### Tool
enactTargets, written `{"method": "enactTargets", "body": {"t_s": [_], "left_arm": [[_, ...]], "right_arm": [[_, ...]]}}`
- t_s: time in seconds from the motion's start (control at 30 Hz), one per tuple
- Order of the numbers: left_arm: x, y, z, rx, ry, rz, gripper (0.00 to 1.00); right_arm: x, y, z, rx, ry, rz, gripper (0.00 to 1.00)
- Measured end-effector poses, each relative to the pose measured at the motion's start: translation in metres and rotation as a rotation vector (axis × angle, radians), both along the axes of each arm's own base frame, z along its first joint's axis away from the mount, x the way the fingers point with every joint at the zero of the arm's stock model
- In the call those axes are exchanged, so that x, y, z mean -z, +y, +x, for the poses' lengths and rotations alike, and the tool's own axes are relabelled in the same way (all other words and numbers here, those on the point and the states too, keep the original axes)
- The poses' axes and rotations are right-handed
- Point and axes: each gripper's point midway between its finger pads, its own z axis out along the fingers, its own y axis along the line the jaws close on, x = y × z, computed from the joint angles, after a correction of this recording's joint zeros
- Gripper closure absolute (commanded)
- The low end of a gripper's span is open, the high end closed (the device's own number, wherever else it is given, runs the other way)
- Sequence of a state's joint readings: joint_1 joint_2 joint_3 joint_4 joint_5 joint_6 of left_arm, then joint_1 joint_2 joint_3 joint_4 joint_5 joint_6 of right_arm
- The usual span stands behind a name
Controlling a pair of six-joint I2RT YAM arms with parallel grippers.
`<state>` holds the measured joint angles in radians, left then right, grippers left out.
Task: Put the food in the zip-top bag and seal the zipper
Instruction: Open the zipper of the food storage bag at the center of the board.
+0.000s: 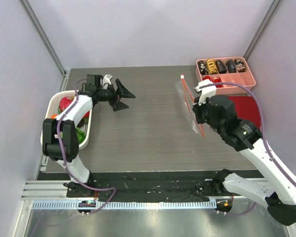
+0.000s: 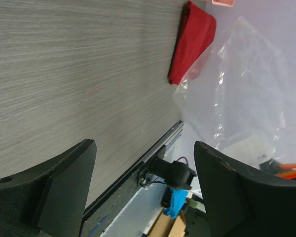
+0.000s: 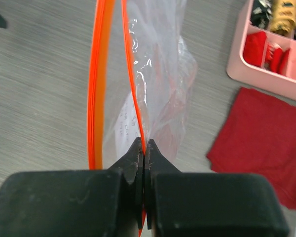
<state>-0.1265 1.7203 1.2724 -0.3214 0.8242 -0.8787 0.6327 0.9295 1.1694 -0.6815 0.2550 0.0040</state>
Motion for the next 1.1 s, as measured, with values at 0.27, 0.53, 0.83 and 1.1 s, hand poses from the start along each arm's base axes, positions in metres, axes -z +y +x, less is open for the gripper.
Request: {"method": "enactTargets", "body": {"t_s": [0.27, 0.53, 0.83, 1.1], "left_arm": [[-0.002, -0.025, -0.033, 0.084, -0.107, 0.087, 0.2], [-0.006, -0.059, -0.061, 0.132, -0.149, 0.049, 0.3], [-0.029, -0.09, -0.052, 0.09, -0.217, 0.049, 0.41], [-0.022, -0.127, -0.043, 0.104, -0.239, 0.08, 0.65]], "right_arm": [[0.04, -0.007, 0.019, 0.095, 0.146, -0.15, 0.99], [0.08, 0.057, 0.051, 0.048, 0.285, 0.015, 0.99], [0.113, 0.11, 0.073, 0.043, 0.388, 0.19, 0.99], [0.107, 0.124, 0.076, 0.029, 0.387, 0.256, 0.96]]}}
